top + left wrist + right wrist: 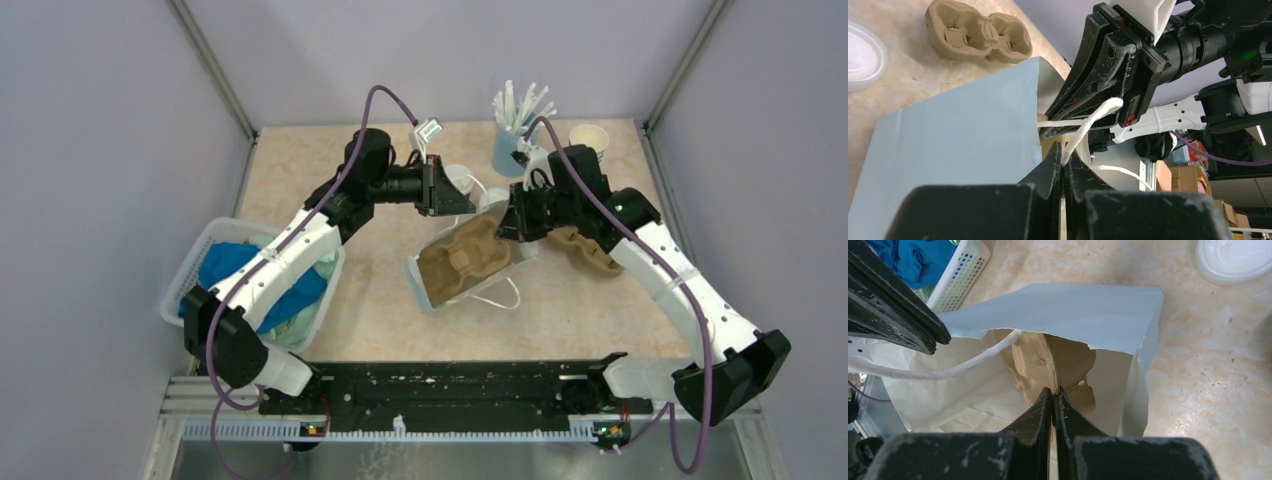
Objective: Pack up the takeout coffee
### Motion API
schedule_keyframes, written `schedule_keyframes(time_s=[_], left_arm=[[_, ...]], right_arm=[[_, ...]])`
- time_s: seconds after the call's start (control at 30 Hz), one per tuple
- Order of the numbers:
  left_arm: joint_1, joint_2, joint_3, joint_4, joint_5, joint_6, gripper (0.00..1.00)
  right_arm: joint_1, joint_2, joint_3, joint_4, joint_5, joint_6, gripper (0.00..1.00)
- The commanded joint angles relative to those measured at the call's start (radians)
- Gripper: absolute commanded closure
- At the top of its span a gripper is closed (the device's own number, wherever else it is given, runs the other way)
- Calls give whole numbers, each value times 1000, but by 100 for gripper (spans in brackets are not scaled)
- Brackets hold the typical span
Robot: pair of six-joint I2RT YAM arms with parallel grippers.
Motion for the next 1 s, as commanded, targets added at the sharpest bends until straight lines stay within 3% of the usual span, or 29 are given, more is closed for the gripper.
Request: schedule_keyframes(time_s=[0.0, 0.13, 0.2, 0.23, 0.33, 0.37, 0.57, 0.77, 0.8, 0.87, 0.97], left_arm=[[-4, -36, -1, 46, 9, 20, 100], [-4, -37, -1, 45, 7, 22, 100], [-4, -38, -1, 36, -6, 32, 100], [-4, -38, -1, 30, -17, 38, 100], [-5, -30, 3, -2, -38, 55, 100], [-5, -27, 5, -7, -36, 58, 100], [-3, -6, 48, -81, -81, 104, 100], [-3, 10, 103, -193, -161, 123, 100], [-3, 12, 118, -223, -180, 130, 98], [-3, 17, 171, -315, -240, 149, 83], [-3, 31, 274, -502, -371, 159, 51]], right_arm=[[10, -21, -7, 56, -13, 10, 100], [11, -18, -14, 67, -14, 10, 100], [11, -17, -16, 51, 83, 12, 96], [12, -19, -12, 30, 166, 14, 86], [34, -46, 51, -32, 277, 11, 36], [42, -54, 87, -57, 274, 24, 29], [56, -113, 233, -184, 228, 110, 20], [56, -82, 279, -326, 428, 94, 11], [56, -71, 285, -334, 458, 89, 9], [57, -35, 310, -333, 482, 73, 6], [56, 35, 358, -324, 489, 44, 6]])
